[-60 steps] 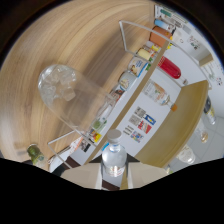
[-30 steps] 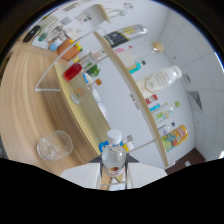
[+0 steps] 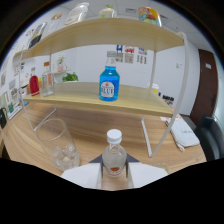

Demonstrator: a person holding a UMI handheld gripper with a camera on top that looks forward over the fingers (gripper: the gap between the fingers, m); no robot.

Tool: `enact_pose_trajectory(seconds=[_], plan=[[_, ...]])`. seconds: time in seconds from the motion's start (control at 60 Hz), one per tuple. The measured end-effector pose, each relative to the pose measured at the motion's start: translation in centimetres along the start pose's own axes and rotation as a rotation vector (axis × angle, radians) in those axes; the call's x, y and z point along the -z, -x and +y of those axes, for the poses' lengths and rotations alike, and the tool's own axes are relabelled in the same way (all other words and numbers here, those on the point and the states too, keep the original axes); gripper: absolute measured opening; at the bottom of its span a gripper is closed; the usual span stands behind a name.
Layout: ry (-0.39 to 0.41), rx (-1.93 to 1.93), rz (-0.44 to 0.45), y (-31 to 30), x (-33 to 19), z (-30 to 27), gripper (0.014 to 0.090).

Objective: Make me a cup of Mojito.

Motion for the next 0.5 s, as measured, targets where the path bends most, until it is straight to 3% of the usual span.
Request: enact_pose_trajectory(seconds=[0.217,0.5], plan=[[0.069,-0.088,0.005,-1.0,-2.9,3.2,0.0343],[0.085,-0.131,-0.002,-0.5,-3.7,4.4,0.0350]])
